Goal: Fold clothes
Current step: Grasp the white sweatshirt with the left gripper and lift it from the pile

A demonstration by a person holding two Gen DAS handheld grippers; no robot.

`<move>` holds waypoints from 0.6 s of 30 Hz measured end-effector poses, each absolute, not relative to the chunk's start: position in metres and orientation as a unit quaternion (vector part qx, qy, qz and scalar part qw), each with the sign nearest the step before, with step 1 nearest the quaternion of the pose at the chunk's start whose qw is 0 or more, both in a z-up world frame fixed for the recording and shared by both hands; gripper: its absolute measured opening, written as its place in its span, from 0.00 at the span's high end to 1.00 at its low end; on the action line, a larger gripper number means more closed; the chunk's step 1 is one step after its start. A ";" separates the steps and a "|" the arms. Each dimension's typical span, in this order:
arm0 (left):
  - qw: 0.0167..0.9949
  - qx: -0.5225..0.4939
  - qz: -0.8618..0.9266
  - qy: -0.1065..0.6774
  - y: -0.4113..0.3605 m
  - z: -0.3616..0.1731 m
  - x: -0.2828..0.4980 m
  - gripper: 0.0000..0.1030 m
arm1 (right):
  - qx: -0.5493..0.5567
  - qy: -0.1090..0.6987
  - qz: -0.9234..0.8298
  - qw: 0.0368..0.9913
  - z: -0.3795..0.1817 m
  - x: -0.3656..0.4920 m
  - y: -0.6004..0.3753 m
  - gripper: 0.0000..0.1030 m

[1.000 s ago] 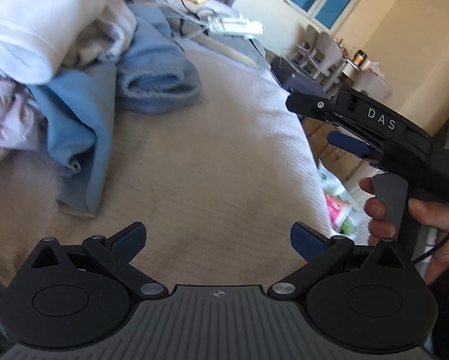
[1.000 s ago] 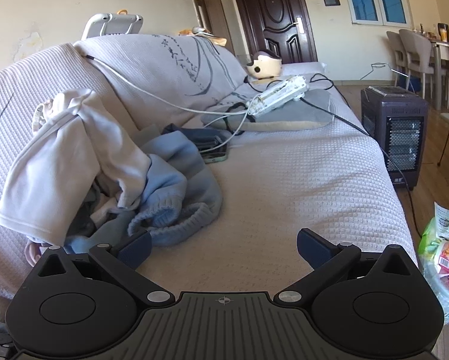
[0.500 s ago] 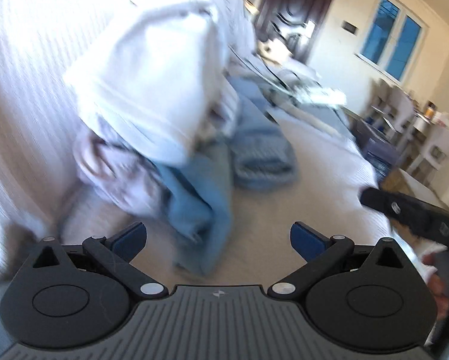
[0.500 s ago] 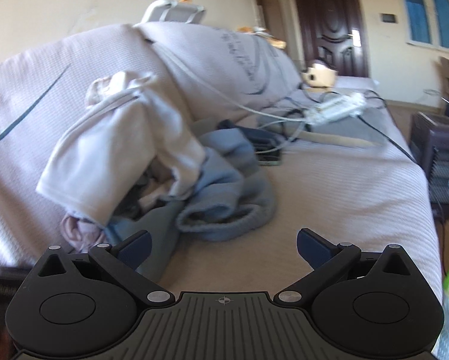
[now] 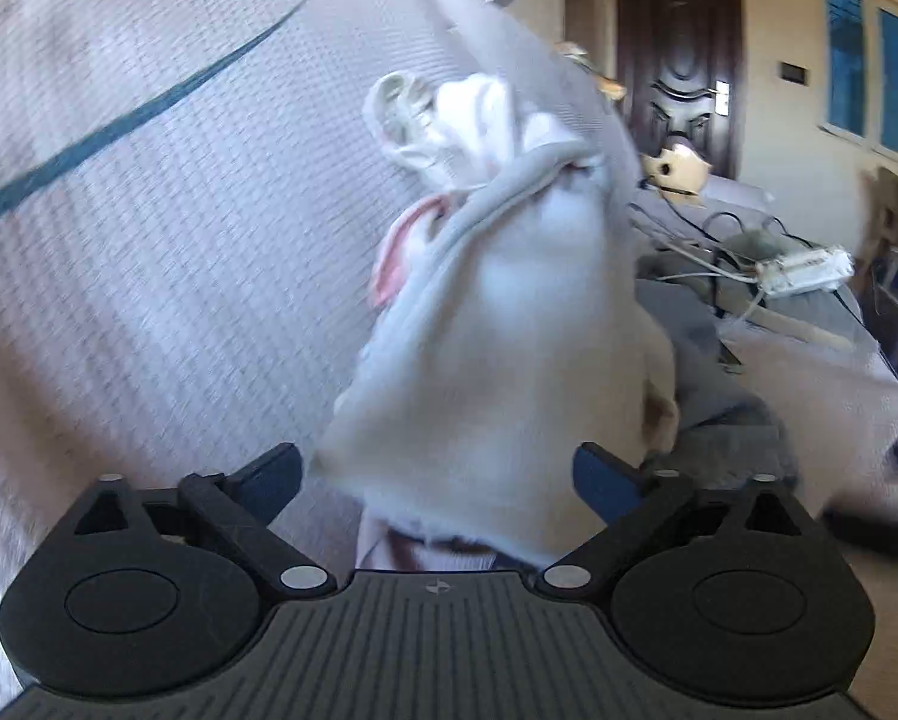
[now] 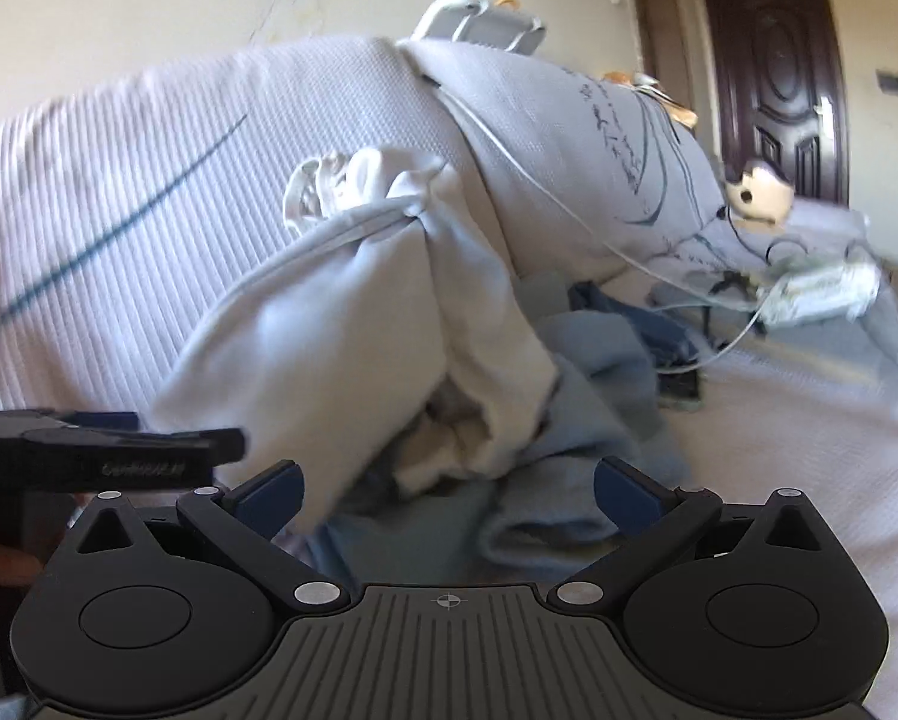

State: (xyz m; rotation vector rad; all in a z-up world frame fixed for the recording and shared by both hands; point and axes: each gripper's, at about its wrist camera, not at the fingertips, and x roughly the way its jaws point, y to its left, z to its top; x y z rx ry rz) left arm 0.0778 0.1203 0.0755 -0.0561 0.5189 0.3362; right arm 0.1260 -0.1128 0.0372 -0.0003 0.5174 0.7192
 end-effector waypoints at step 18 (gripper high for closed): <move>0.946 0.003 -0.079 0.314 0.019 0.073 0.041 0.88 | 0.051 0.265 0.302 0.914 0.034 0.136 -0.158 0.00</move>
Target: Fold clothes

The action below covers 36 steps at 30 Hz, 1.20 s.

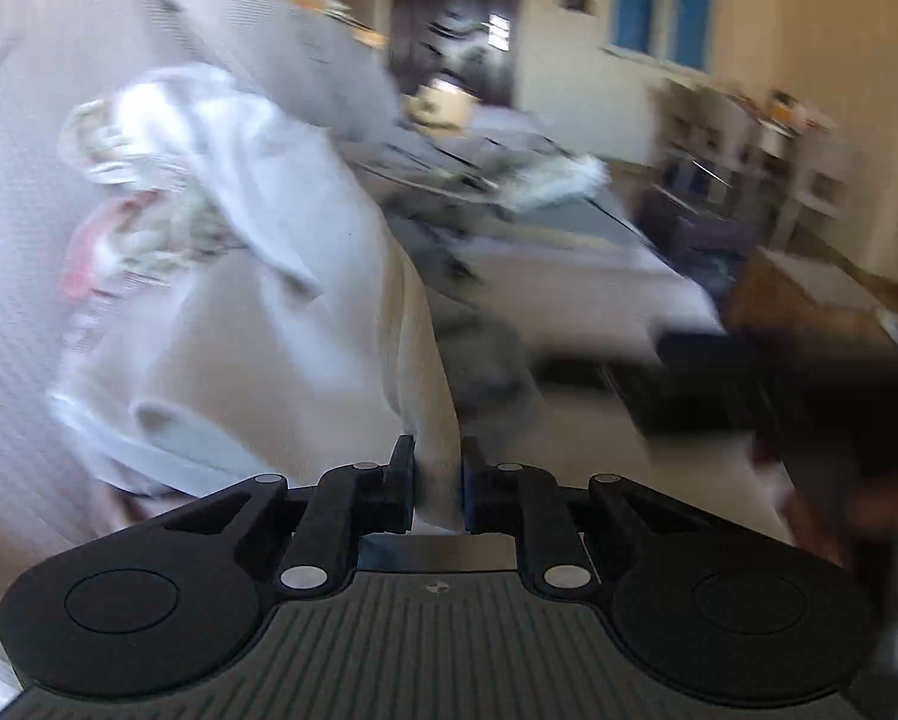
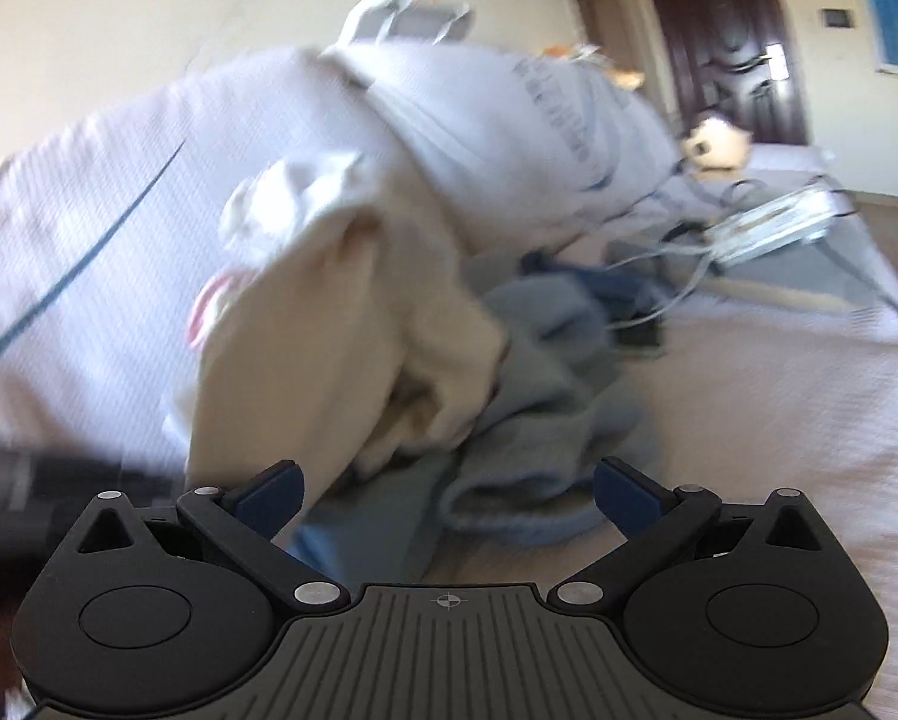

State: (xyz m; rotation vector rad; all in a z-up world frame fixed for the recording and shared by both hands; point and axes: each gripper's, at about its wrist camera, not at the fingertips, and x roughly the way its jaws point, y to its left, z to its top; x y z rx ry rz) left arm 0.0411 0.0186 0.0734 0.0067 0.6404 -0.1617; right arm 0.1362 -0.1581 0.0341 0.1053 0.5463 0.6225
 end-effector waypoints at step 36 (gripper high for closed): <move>0.919 0.033 -0.079 0.384 0.026 0.065 -0.032 0.21 | 0.066 0.288 0.212 0.932 0.023 0.119 -0.215 0.00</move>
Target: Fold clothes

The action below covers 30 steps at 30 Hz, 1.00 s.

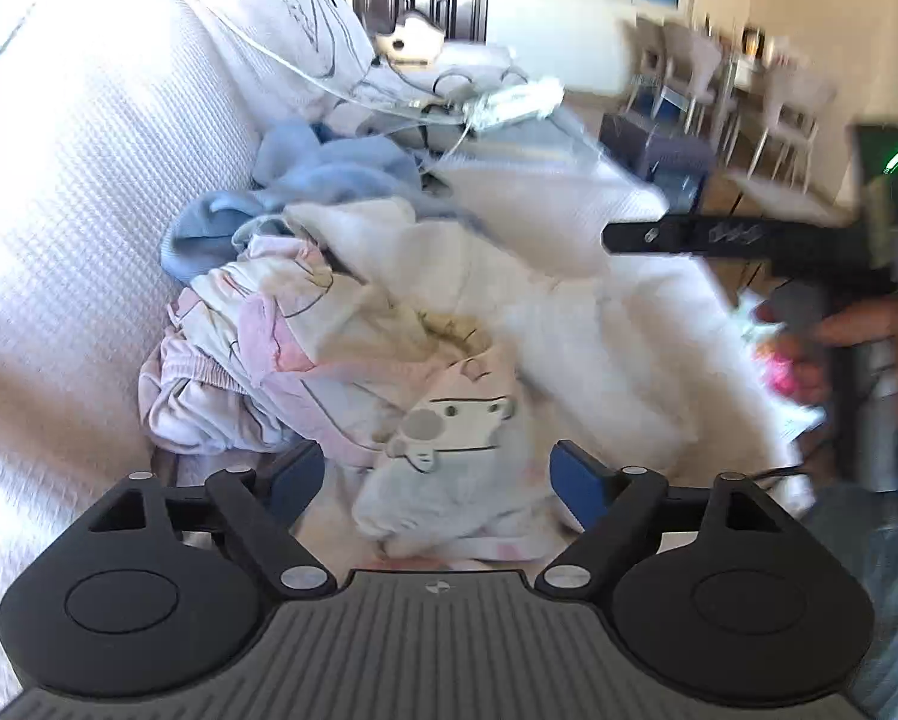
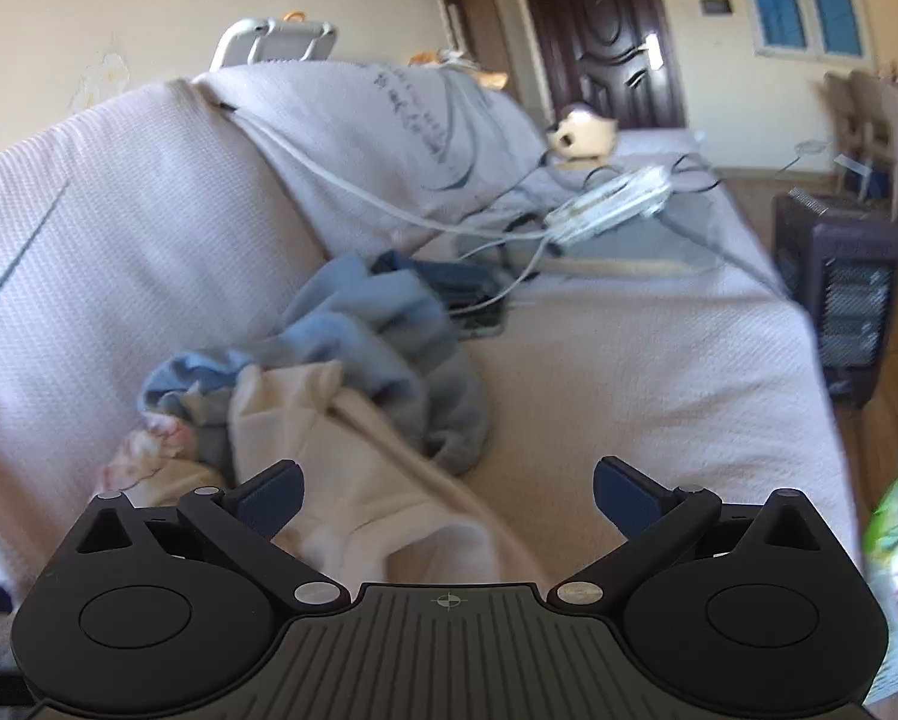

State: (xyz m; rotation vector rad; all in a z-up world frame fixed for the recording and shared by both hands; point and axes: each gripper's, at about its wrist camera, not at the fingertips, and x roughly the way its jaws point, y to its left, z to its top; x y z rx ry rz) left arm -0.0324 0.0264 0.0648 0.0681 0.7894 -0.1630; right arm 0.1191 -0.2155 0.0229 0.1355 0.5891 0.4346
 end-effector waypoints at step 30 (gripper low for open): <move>0.935 0.153 0.176 0.268 0.122 0.153 0.147 0.88 | 0.106 0.339 0.227 0.907 0.000 0.132 -0.222 0.00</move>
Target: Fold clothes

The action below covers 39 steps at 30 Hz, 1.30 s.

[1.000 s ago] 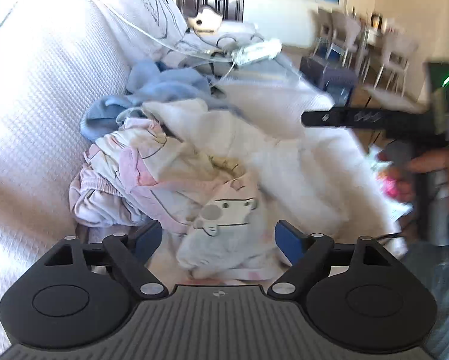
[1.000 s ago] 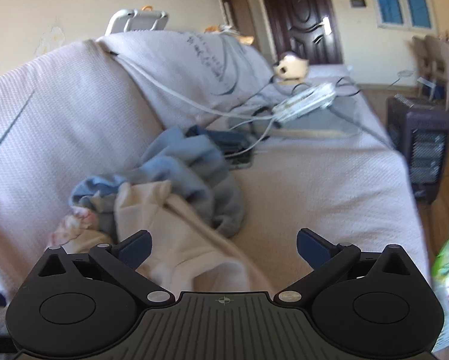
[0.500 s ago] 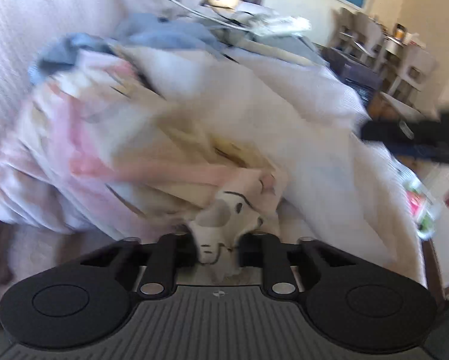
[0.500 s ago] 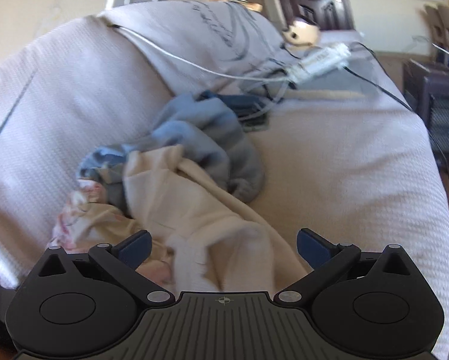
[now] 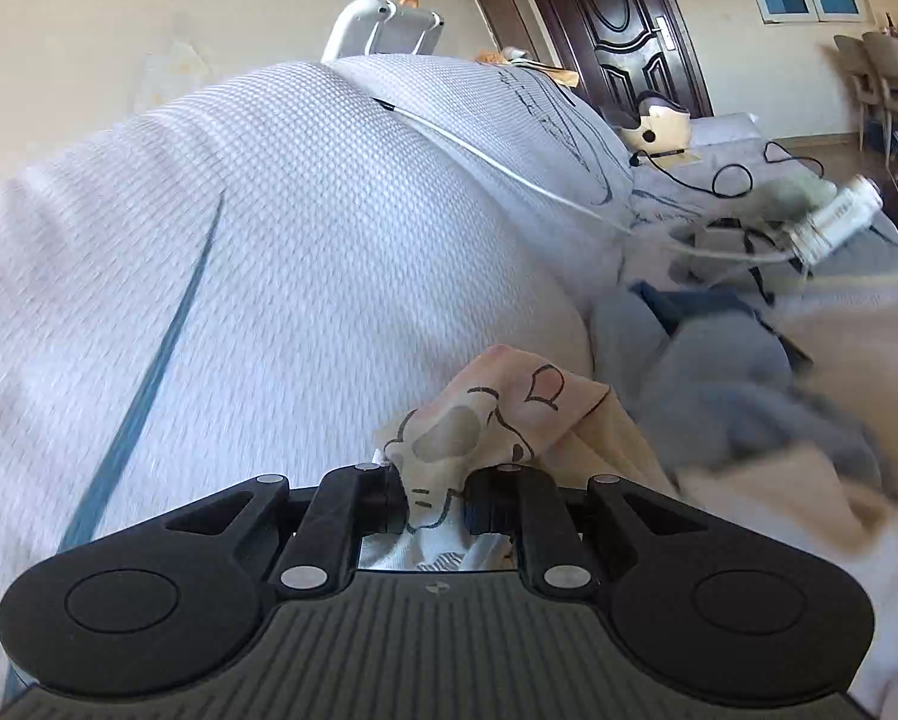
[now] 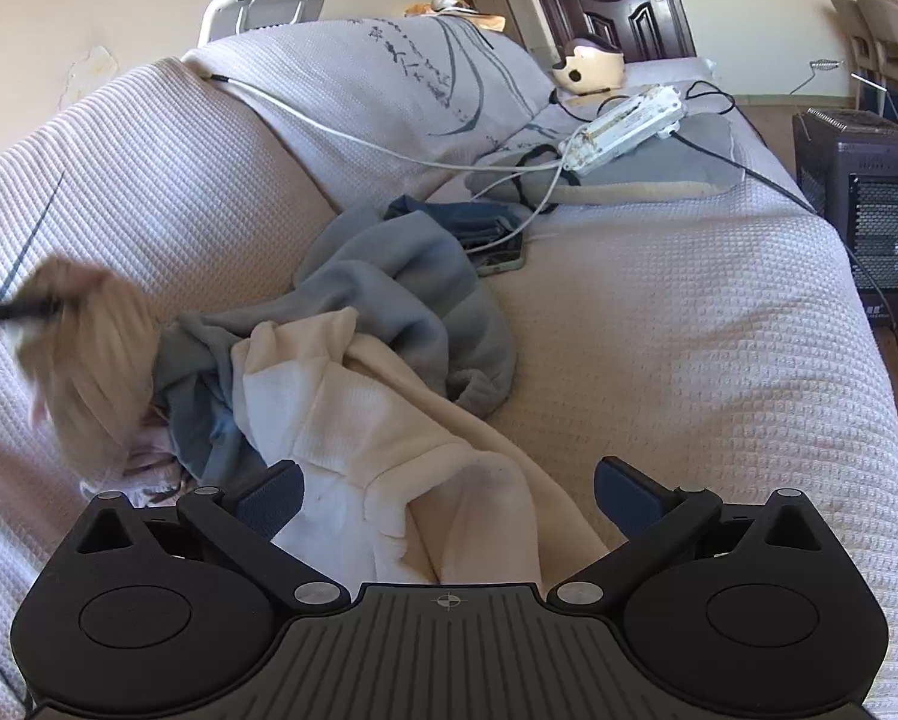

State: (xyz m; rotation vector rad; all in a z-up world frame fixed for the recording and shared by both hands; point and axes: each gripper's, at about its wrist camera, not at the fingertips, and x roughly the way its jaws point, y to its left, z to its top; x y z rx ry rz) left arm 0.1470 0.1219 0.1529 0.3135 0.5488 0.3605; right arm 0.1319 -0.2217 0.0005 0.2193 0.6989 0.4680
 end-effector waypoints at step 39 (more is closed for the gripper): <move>0.849 0.377 -0.220 0.297 -0.054 0.035 0.096 0.08 | -0.055 0.439 0.271 0.855 -0.009 0.176 -0.289 0.47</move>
